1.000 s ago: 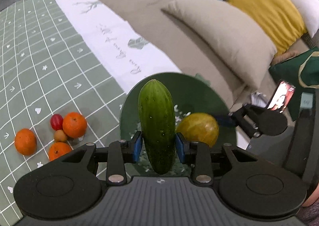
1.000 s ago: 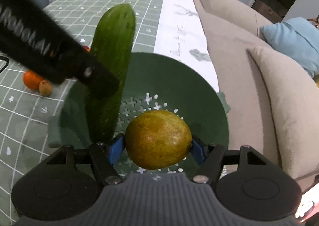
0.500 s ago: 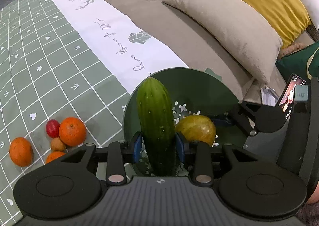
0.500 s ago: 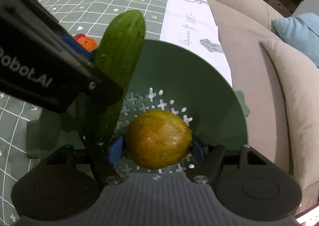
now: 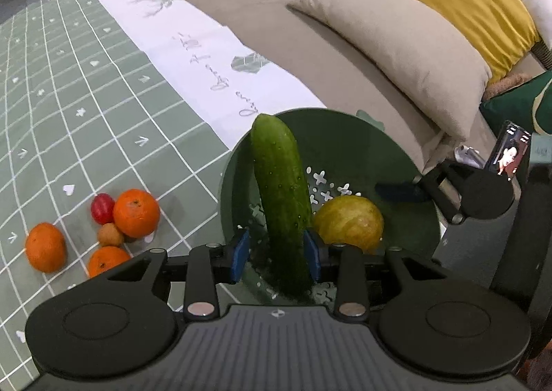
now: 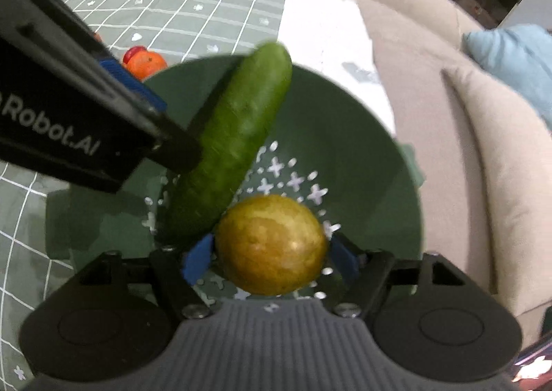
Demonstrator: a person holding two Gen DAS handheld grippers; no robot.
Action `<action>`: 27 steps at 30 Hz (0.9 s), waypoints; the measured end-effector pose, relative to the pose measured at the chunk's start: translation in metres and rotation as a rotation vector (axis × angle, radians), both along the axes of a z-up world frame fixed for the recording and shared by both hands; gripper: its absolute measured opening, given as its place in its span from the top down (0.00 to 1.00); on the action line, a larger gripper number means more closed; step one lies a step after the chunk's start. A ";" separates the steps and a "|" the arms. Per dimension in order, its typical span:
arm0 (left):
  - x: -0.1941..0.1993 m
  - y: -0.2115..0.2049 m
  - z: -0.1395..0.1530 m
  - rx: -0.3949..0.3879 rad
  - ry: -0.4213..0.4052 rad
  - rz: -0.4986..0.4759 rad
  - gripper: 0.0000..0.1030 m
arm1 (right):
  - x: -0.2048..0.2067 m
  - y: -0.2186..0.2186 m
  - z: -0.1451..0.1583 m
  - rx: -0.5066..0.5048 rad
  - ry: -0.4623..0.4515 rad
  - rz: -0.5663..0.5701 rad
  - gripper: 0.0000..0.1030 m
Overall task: Organize fruits
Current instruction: 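Open both grippers in the colander and withdraw them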
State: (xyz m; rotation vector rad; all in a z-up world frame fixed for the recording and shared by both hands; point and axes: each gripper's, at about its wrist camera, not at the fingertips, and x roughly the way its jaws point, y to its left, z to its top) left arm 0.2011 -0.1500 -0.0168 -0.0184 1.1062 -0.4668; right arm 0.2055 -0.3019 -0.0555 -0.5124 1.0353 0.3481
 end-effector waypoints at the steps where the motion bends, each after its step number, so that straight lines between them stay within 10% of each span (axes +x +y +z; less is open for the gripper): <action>1: -0.004 0.002 0.004 -0.001 -0.013 -0.002 0.59 | -0.002 0.001 0.005 -0.009 -0.013 0.000 0.23; 12: -0.051 0.044 0.054 0.011 -0.163 0.021 0.56 | -0.037 0.028 0.060 0.003 -0.109 -0.023 0.20; 27: -0.114 0.141 0.055 0.026 -0.251 0.191 0.53 | -0.106 0.096 0.080 0.356 -0.153 -0.197 0.16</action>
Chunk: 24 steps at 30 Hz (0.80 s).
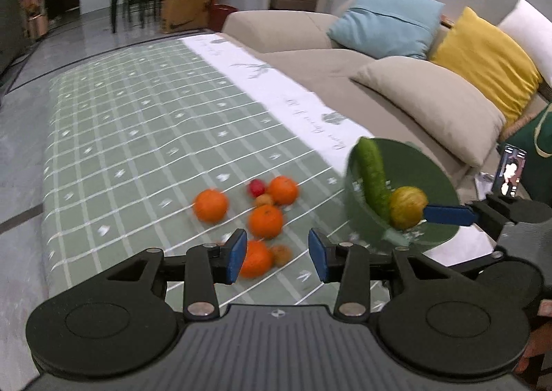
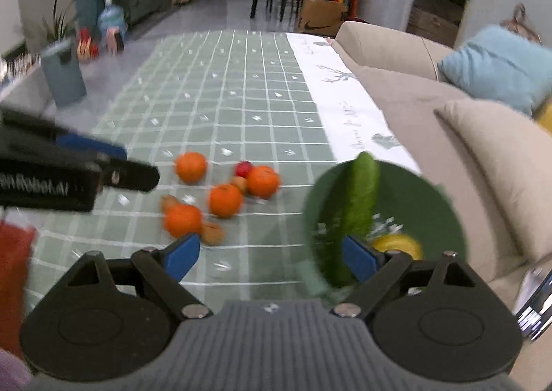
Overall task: Organize fruits
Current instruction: 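Open both grippers in the colander and withdraw them, then grasp a large orange with the left gripper while the right gripper grasps a small brown fruit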
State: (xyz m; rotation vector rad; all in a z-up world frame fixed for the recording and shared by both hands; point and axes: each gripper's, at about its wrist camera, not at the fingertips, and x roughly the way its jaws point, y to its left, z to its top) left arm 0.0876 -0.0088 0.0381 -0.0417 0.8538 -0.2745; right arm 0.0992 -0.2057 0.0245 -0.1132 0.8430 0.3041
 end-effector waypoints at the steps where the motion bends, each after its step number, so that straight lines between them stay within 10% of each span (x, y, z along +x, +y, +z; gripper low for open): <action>1: -0.003 0.006 -0.004 -0.002 0.004 0.015 0.53 | -0.004 0.004 -0.002 0.026 0.001 -0.013 0.16; 24: 0.015 0.025 -0.073 -0.113 0.121 0.127 0.51 | 0.007 0.031 -0.069 0.085 0.087 -0.042 0.71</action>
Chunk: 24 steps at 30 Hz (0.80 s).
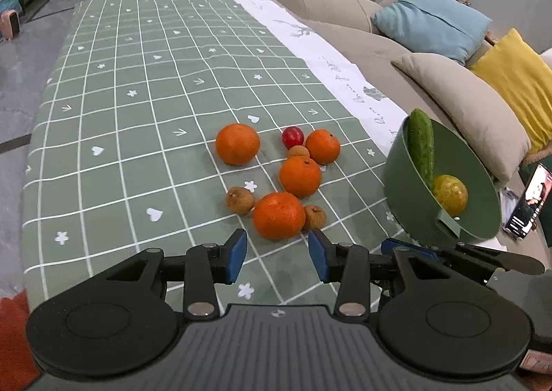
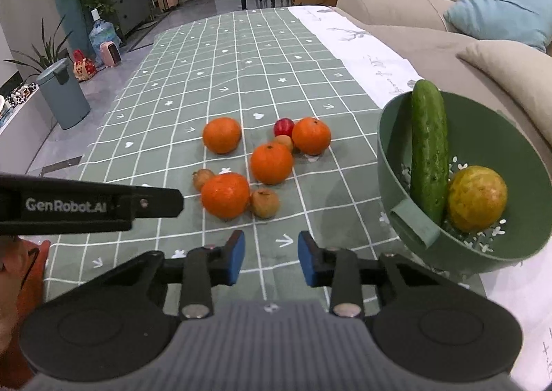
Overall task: Organize fruits
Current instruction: 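Grasp a large orange with the left gripper while the right gripper grasps a small brown fruit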
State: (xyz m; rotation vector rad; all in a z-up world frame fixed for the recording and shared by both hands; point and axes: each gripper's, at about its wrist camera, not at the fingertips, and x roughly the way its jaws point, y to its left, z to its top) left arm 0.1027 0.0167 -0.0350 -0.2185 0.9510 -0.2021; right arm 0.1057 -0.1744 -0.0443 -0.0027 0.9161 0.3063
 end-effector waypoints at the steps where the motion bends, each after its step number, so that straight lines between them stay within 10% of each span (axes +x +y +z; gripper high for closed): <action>1: 0.003 -0.002 -0.003 0.002 0.004 0.008 0.46 | 0.003 0.000 -0.001 -0.001 0.000 0.001 0.71; 24: 0.049 -0.009 -0.036 -0.056 0.129 0.057 0.53 | 0.047 0.006 -0.039 0.026 0.020 0.071 0.71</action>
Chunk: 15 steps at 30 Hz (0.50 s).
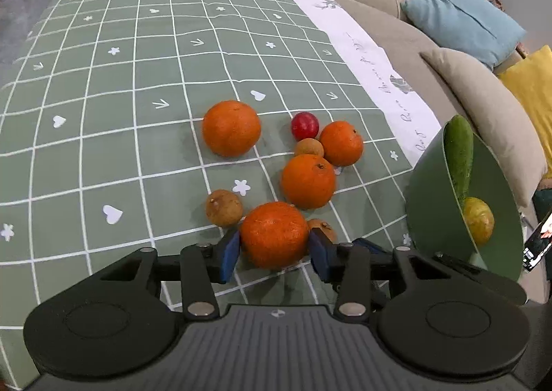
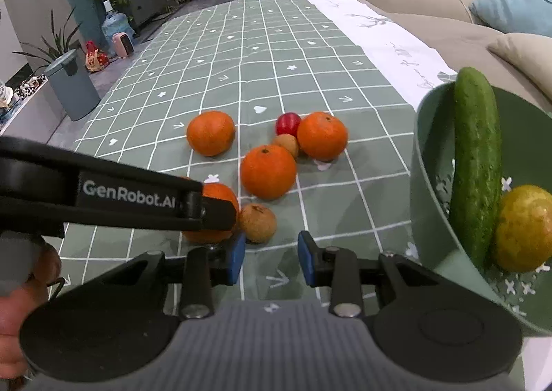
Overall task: Organize fruits
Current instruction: 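Grasp a large orange with the left gripper while the right gripper grasps a small brown fruit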
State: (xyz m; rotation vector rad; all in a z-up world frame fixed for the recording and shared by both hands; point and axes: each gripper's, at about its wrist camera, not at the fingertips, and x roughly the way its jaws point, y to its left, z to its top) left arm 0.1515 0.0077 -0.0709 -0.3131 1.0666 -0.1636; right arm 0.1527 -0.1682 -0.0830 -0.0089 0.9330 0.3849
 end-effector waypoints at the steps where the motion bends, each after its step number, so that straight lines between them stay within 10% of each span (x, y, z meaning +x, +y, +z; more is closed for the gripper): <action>1: -0.001 0.000 0.001 0.007 -0.002 -0.004 0.53 | 0.000 0.001 0.000 0.002 -0.005 0.004 0.71; 15: -0.016 0.022 0.026 0.047 -0.027 -0.005 0.54 | 0.009 0.015 -0.006 -0.005 -0.026 0.047 0.80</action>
